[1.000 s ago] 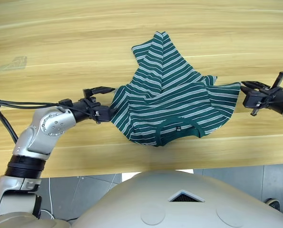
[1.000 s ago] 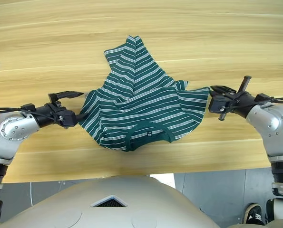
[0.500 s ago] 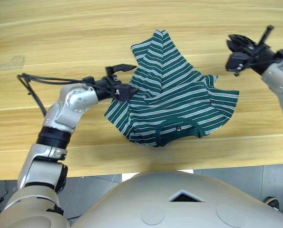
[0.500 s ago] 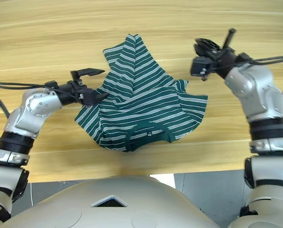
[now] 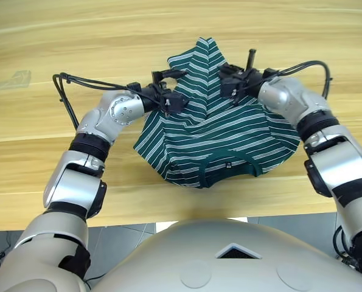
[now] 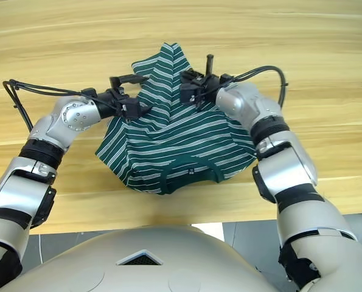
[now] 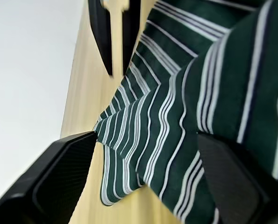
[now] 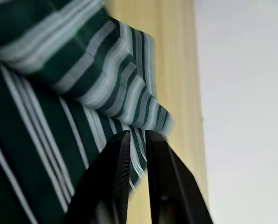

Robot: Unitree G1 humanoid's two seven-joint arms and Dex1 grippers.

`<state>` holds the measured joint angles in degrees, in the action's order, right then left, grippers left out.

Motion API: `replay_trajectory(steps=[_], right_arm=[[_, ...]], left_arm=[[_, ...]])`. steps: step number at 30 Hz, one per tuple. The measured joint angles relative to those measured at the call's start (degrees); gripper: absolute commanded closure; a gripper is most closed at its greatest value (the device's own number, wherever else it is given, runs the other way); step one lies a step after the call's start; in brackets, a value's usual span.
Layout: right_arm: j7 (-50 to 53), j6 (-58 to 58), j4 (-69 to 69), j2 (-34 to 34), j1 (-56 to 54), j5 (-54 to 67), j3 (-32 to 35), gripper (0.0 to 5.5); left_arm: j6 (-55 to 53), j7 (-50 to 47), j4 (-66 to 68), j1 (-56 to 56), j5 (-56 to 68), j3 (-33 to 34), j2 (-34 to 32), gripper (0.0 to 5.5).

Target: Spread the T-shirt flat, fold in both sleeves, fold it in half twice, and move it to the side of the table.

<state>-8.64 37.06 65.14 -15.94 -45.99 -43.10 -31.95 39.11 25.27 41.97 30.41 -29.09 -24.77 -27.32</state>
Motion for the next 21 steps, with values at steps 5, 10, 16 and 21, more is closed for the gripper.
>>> replay_trajectory(steps=[5,10,16,21], right_arm=[[-0.4,-1.0,5.5,2.4,-1.3,0.3,-0.8,4.91],[-0.3,-1.8,6.9,2.1,-2.1,0.3,-1.4,4.91],[-0.1,-1.7,7.2,-4.1,-1.2,1.8,-0.5,4.91],[0.5,-0.8,7.0,-12.3,1.7,3.7,1.2,4.91]], left_arm=[[1.0,-1.9,3.6,1.8,-0.8,-0.9,0.5,1.57],[2.3,-6.5,7.3,3.0,-2.6,-3.1,2.1,1.57],[3.2,-8.1,7.8,2.8,-2.6,-3.9,2.1,1.57],[4.2,-8.6,5.9,0.7,-2.3,-3.8,0.0,1.57]])
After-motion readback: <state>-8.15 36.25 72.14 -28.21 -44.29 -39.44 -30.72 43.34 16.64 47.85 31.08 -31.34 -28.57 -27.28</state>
